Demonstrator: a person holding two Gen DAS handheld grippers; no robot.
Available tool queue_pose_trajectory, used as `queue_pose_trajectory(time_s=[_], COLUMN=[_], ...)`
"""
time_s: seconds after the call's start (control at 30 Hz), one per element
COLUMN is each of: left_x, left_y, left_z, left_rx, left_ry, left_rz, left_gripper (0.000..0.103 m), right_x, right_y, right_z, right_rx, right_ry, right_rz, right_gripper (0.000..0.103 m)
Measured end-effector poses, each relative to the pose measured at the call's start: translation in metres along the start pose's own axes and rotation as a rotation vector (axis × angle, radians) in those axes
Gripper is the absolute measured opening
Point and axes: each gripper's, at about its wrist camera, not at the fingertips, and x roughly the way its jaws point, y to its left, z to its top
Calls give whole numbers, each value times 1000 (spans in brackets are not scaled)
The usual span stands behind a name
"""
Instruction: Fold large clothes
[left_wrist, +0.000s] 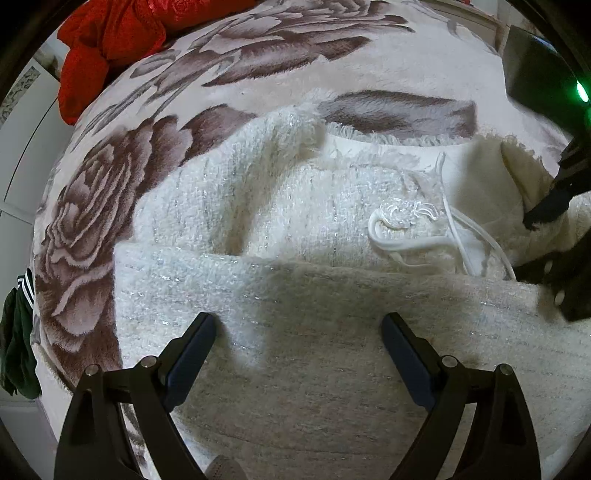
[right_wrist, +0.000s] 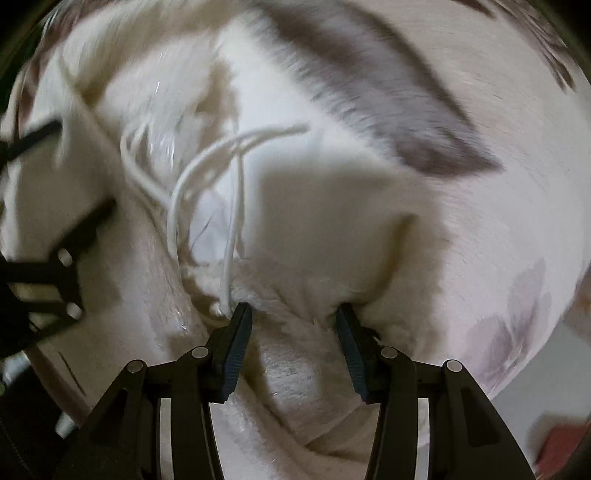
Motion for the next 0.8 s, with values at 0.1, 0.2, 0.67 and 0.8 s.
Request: queue_pose_trajectory(time_s=[0.1, 0.2, 0.67, 0.8], left_x=[-1, 0, -11, -10], left_y=[0, 0, 9, 11], left_z=[0, 1, 2, 4], left_rx=[-10, -15, -42, -47], left_ry=[1, 3, -15, -10], left_rz=[0, -4, -22, -19], left_gripper=[92, 92, 92, 92], right_x=[-3, -8, -76, -87], right_y=[6, 14, -16, -36], right_z=[-5, -17, -44, -29], right_rx=[-1, 32, 294, 332], right_ry=[-15, -57, -317, -337], right_rz=[-34, -95, -110, -80], right_gripper=[7, 6, 5, 5])
